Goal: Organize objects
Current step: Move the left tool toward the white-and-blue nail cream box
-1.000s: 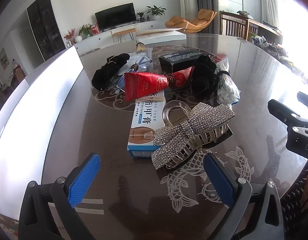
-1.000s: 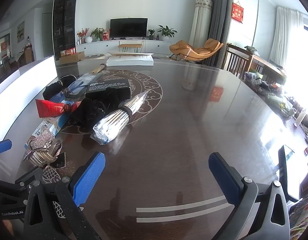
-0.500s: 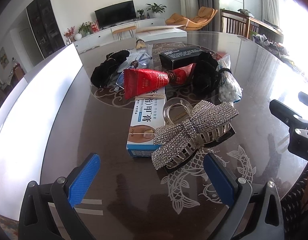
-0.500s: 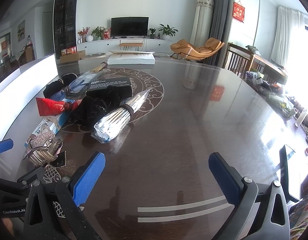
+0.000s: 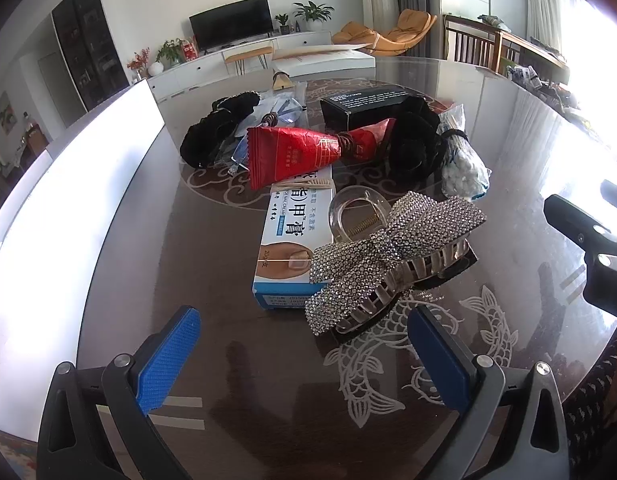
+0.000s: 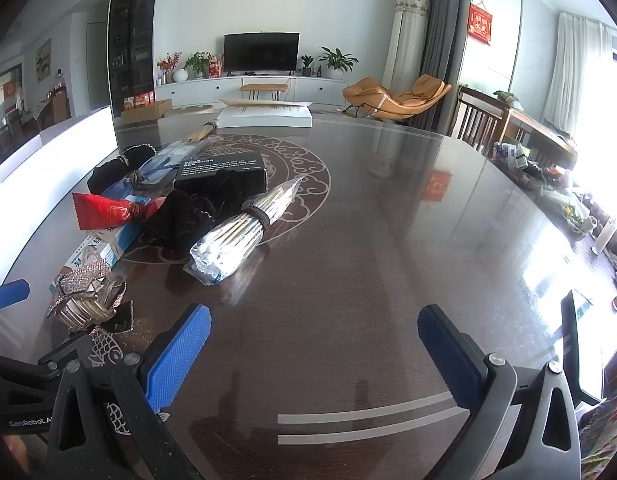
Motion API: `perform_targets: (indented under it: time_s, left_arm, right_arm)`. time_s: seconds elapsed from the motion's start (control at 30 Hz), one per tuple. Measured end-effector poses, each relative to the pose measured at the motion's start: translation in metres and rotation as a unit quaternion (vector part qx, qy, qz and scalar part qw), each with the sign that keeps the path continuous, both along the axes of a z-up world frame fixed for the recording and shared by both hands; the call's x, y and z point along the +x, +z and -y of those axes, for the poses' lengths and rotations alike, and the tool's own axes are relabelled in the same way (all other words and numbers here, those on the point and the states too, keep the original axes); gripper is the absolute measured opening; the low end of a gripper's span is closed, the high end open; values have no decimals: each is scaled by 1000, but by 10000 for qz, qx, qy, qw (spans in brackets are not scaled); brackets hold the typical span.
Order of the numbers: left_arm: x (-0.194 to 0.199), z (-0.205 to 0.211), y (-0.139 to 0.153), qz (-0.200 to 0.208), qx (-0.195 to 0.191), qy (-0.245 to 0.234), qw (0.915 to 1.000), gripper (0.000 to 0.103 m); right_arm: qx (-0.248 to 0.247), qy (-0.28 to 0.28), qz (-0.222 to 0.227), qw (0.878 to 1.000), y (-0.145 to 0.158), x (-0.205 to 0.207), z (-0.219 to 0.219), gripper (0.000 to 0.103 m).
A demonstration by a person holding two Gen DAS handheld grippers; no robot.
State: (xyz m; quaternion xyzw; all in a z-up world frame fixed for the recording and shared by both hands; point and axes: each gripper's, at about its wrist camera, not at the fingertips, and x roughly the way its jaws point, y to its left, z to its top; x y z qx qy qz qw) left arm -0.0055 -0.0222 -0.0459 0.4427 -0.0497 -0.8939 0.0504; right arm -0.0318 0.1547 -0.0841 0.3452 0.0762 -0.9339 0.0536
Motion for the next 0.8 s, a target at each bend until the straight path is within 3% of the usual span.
perform_targets:
  time_s: [0.57, 0.8]
  left_arm:
    - [-1, 3, -7, 69, -4, 16, 10000, 103]
    - [-11, 4, -8, 211, 21, -16, 9998, 103]
  right_arm:
    - [5, 4, 20, 10000, -1, 1, 1, 103]
    - [10, 97, 262, 9996, -11, -3, 6, 103]
